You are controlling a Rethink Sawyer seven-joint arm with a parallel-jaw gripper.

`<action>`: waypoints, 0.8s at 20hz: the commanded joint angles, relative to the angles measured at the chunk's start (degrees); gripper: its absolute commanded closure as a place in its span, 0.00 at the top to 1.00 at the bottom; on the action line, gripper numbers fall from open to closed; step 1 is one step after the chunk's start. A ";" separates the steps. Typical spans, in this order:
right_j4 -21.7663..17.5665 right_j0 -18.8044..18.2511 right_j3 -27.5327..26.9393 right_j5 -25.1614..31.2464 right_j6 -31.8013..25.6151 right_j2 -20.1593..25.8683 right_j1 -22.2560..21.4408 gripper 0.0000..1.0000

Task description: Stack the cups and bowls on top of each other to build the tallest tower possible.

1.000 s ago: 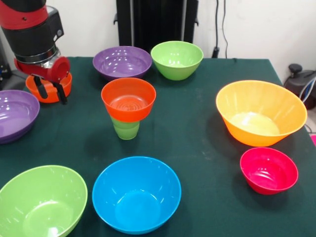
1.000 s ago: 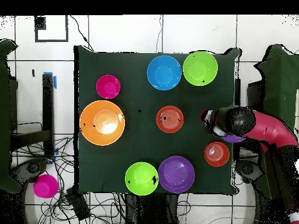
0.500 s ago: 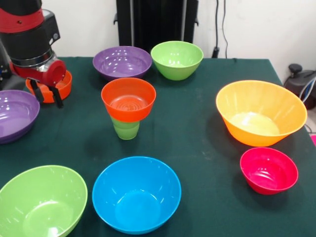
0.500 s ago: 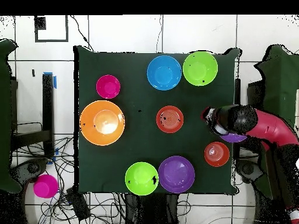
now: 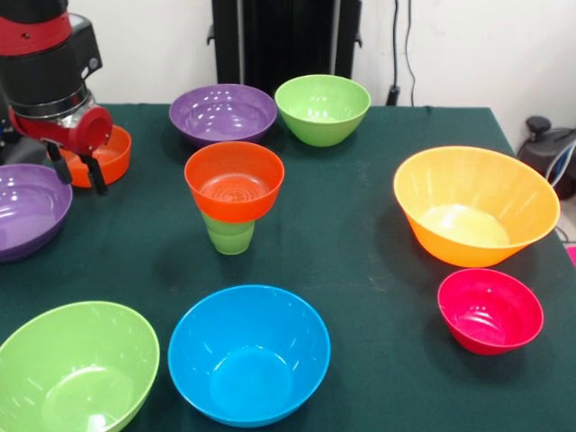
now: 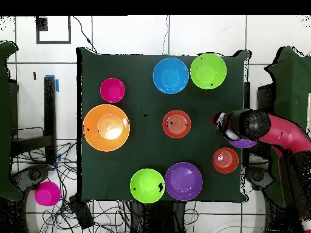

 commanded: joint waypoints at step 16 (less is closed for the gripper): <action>7.96 7.32 25.97 3.92 7.69 -9.38 -26.92 1.00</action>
